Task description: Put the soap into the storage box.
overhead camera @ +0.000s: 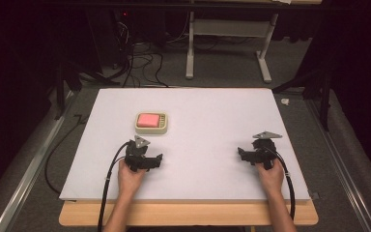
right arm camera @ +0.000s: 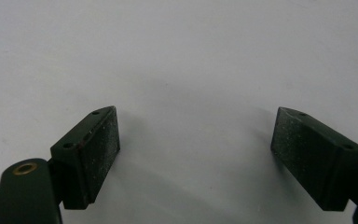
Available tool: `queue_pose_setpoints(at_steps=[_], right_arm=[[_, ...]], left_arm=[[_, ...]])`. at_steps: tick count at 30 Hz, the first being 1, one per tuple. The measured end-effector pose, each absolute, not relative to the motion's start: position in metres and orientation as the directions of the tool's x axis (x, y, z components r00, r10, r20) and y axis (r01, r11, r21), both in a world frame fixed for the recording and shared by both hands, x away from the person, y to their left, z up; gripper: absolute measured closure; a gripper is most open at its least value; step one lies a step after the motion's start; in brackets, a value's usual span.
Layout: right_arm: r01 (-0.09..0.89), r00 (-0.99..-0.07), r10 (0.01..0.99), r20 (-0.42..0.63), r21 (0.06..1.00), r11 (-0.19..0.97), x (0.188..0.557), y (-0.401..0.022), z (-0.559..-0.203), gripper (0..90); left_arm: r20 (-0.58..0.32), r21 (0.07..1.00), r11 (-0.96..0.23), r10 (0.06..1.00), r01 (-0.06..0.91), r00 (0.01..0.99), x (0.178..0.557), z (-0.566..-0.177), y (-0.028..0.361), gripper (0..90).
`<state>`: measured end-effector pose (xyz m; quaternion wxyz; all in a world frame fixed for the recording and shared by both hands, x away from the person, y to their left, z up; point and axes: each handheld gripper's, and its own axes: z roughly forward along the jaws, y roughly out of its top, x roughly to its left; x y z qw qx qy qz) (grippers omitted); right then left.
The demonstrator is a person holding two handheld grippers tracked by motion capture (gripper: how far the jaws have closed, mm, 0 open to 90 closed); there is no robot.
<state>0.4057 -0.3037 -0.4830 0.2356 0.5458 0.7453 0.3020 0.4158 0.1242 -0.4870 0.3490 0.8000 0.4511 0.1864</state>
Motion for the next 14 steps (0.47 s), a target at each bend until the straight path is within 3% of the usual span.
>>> queue_pose_setpoints(at_steps=[14], right_arm=[[0.671,-0.293,0.956,-0.022,0.707,0.222,0.4057,-0.3037,-0.4830,16.0]], left_arm=[[-0.012,0.727,-0.352,0.852,0.590,0.523,0.4155,-0.4877,0.1234,14.9]])
